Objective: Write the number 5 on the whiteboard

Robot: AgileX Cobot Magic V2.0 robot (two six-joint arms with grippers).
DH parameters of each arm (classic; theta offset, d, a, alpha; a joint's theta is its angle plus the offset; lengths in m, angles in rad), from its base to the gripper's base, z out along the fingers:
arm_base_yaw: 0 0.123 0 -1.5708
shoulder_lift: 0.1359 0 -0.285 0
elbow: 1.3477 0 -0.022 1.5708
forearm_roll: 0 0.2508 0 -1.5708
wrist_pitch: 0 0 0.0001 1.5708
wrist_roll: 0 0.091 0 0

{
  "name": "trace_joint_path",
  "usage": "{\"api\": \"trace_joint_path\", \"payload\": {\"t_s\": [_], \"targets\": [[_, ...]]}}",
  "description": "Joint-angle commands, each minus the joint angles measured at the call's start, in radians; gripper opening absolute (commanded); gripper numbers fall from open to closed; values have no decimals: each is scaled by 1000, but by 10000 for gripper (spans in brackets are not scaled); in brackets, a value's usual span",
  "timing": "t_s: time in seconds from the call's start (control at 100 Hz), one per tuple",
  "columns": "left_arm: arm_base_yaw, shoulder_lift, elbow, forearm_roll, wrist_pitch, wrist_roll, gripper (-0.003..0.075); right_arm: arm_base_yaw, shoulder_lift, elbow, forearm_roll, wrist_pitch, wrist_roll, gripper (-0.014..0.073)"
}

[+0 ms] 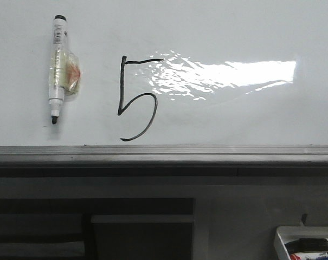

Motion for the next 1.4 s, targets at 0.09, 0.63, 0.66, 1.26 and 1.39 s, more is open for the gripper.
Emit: {"api": "trace_joint_path", "payload": {"t_s": [0.09,0.63,0.66,1.26,1.39], "targets": [[1,-26,16,-12,-58,-10,-20,-7,13,-29,-3,-80,-6,-62],[1,-26,16,-12,-58,-10,-20,-7,13,-29,-3,-95,24,-62],[1,-26,16,-12,-58,-10,-20,-8,13,-29,-9,-95,41,-62],[1,-26,16,-12,-58,-10,-20,-541,13,44,-334,-81,407,-62],[1,-26,16,-12,-58,-10,-20,-620,-39,96,-325,101,407,-62]]}}
